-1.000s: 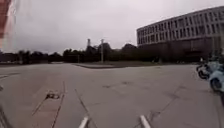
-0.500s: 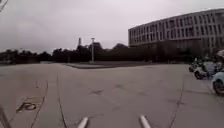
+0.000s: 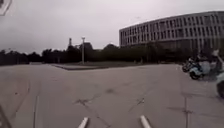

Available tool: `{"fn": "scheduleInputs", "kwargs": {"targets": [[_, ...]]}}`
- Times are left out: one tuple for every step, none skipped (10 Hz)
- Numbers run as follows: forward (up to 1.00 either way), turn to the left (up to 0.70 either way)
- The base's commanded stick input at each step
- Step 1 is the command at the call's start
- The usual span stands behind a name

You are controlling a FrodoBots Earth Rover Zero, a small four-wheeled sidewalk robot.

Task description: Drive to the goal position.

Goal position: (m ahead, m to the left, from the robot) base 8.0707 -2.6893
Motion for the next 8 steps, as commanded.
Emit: {"fn": "scheduleInputs", "kwargs": {"targets": [[1.00, -0.31], [1.00, -0.31], [1.00, -0.30], [1.00, -0.30], [1.00, -0.31], [1.00, -0.31], [1.00, -0.31], [1.00, -0.31]]}}
